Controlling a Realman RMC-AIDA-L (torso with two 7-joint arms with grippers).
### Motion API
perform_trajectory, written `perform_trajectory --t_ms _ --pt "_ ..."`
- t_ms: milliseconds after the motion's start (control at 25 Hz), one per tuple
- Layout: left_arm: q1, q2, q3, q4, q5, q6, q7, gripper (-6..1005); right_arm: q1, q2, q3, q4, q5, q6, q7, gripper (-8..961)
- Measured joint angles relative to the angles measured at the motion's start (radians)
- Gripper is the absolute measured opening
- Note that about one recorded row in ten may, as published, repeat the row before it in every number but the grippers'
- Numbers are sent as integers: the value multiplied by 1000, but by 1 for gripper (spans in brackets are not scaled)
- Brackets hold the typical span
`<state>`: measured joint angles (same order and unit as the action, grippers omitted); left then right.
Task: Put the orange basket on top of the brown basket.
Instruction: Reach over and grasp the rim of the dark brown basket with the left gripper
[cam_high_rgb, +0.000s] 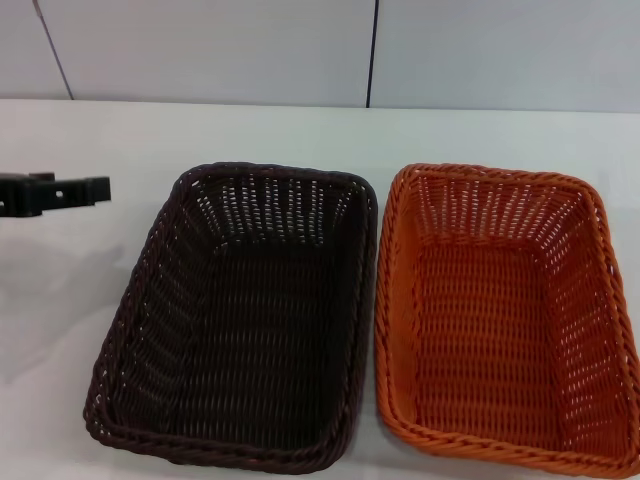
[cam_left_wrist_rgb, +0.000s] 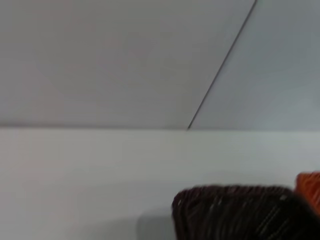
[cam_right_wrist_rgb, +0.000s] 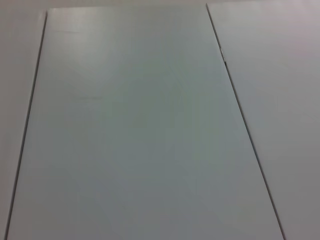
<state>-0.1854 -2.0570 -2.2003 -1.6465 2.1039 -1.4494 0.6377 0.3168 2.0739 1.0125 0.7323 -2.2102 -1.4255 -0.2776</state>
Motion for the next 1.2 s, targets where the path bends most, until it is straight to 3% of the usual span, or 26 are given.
perform_trajectory --t_ms 240,560,920,1200 --pt "-22 0 122 -75 187 -5 -177 783 7 0 0 -2 0 0 0 747" --pt "-60 -2 257 -95 304 -27 -307 777 14 0 0 -9 0 -4 0 747" --pt "-105 -4 352 -53 405 -6 -411 771 16 -2 7 -13 0 -15 0 748" --pt "-143 -5 406 65 432 30 -451 766 16 -3 12 -17 -20 -30 0 748"
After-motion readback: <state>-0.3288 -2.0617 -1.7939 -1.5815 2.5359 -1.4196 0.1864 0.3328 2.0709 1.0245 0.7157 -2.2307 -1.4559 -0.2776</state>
